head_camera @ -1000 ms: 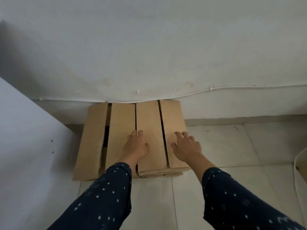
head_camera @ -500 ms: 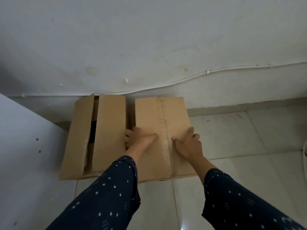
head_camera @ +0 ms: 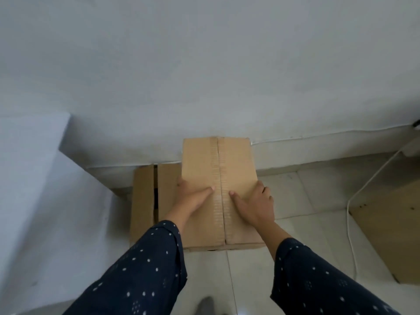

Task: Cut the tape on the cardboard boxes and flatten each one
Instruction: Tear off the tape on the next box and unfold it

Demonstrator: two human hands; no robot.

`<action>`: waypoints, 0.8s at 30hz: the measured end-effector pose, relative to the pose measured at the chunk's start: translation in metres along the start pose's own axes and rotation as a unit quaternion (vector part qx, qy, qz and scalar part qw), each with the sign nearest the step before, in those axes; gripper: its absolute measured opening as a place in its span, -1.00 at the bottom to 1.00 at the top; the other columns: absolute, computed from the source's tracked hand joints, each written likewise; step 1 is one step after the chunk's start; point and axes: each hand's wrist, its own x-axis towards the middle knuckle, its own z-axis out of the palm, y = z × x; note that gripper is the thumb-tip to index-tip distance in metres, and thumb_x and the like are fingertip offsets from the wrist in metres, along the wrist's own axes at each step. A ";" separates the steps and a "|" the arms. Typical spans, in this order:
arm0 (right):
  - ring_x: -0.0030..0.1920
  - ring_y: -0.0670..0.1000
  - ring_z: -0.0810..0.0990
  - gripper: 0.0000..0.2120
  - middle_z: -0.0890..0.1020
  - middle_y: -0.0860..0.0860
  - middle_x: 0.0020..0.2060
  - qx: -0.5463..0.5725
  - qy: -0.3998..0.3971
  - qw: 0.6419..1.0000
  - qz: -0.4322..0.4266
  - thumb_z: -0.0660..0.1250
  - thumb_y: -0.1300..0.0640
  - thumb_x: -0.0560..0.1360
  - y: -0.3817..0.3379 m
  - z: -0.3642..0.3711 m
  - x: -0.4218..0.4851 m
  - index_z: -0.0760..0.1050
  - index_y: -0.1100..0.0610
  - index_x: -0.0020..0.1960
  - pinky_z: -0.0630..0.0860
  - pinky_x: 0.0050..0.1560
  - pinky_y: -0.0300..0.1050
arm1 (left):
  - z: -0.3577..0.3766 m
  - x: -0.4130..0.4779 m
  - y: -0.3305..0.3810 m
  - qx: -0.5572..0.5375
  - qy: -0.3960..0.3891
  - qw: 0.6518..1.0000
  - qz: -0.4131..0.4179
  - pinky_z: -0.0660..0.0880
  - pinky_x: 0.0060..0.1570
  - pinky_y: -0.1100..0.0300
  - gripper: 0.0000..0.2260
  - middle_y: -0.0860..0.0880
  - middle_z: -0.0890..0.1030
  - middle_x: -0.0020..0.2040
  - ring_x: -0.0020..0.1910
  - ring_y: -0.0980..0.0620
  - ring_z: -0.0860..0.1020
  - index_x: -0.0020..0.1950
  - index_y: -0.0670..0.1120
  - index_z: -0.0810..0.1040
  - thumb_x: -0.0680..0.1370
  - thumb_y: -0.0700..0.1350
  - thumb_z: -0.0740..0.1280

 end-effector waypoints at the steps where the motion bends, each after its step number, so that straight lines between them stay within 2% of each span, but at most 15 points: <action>1: 0.39 0.20 0.28 -0.09 0.28 0.12 0.41 -0.001 0.001 1.000 -0.012 0.32 -0.36 0.43 -0.018 -0.017 -0.015 0.07 0.15 0.52 0.37 0.29 0.14 | -0.021 -0.017 0.009 -0.002 0.006 1.000 0.008 0.46 0.20 0.06 -0.08 -0.06 0.44 0.41 0.34 -0.12 0.48 0.53 -0.09 0.15 0.36 0.16 0.58; 5: 0.41 0.20 0.26 -0.10 0.26 0.12 0.40 -0.011 0.001 0.998 -0.066 0.31 -0.37 0.43 -0.094 -0.064 -0.073 0.05 0.12 0.52 0.38 0.29 0.18 | -0.108 -0.078 0.040 -0.016 0.041 0.998 0.036 0.44 0.22 0.05 -0.16 -0.05 0.46 0.39 0.35 -0.11 0.48 0.49 -0.08 0.22 0.39 0.17 0.56; 11: 0.38 0.21 0.26 -0.12 0.25 0.11 0.39 -0.006 -0.001 0.989 -0.150 0.28 -0.37 0.45 -0.201 -0.076 -0.155 0.04 0.12 0.52 0.38 0.26 0.19 | -0.238 -0.125 0.040 -0.035 0.103 0.993 0.054 0.43 0.14 0.07 -0.08 -0.06 0.42 0.40 0.34 -0.12 0.46 0.50 -0.08 0.13 0.35 0.24 0.56; 15: 0.37 0.21 0.27 -0.14 0.25 0.11 0.39 -0.008 -0.002 0.979 -0.203 0.27 -0.35 0.46 -0.265 -0.052 -0.211 0.04 0.12 0.52 0.40 0.25 0.19 | -0.329 -0.146 0.015 -0.044 0.145 0.987 0.063 0.46 0.26 -0.02 -0.05 -0.07 0.41 0.41 0.35 -0.14 0.45 0.50 -0.07 0.13 0.33 0.28 0.55; 19: 0.36 0.23 0.28 -0.18 0.26 0.12 0.39 0.024 -0.020 0.971 -0.237 0.29 -0.30 0.49 -0.320 -0.010 -0.281 0.06 0.11 0.53 0.37 0.28 0.16 | -0.423 -0.165 -0.035 -0.047 0.171 0.982 0.064 0.47 0.27 -0.08 -0.01 -0.07 0.42 0.40 0.33 -0.15 0.47 0.49 -0.05 0.13 0.28 0.34 0.53; 24: 0.32 0.22 0.36 -0.27 0.29 0.05 0.39 0.096 -0.059 0.958 -0.264 0.32 -0.22 0.50 -0.384 0.054 -0.365 0.11 -0.02 0.54 0.37 0.30 0.16 | -0.538 -0.188 -0.108 -0.050 0.206 0.975 0.061 0.47 0.28 -0.13 0.00 -0.06 0.41 0.41 0.33 -0.16 0.47 0.52 -0.04 0.10 0.30 0.37 0.50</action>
